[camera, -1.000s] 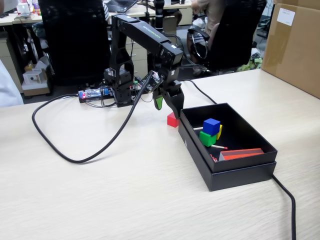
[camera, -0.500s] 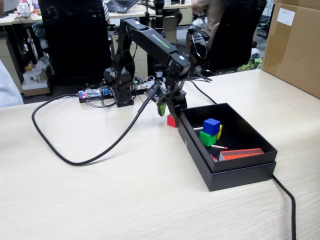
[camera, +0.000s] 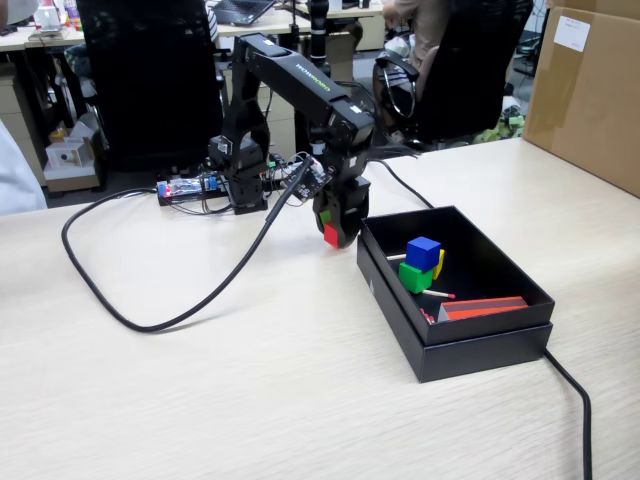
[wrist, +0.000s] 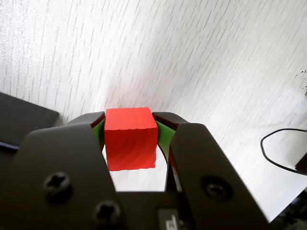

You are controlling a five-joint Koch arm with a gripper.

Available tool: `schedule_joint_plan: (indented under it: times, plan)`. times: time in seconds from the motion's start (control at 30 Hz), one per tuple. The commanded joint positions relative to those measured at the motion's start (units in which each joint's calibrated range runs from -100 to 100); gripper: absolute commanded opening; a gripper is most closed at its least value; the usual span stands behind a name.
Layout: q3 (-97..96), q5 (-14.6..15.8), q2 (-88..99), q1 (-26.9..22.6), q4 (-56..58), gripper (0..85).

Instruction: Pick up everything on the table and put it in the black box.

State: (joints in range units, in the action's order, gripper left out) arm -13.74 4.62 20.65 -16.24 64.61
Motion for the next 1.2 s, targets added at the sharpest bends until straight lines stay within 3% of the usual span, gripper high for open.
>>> schedule_joint_plan:
  times: [0.0, 0.17, 0.3, 0.5, 0.63, 0.83, 1.17]
  plan:
    - [0.0, 0.3, 6.1, 0.4, 0.4, 8.1]
    - [-1.0, -1.1, 22.7, 3.4, 2.1, 8.1]
    - [14.7, -1.4, 26.9, 3.0, 4.4, 8.1]
    - [37.7, -1.3, 9.2, 0.6, 4.5, 8.1]
    - [56.5, -1.4, -12.7, -0.9, 4.5, 8.1]
    - [64.2, -1.3, -29.0, -2.6, 4.5, 8.2]
    - [62.2, -1.1, -36.1, -2.2, 4.5, 11.0]
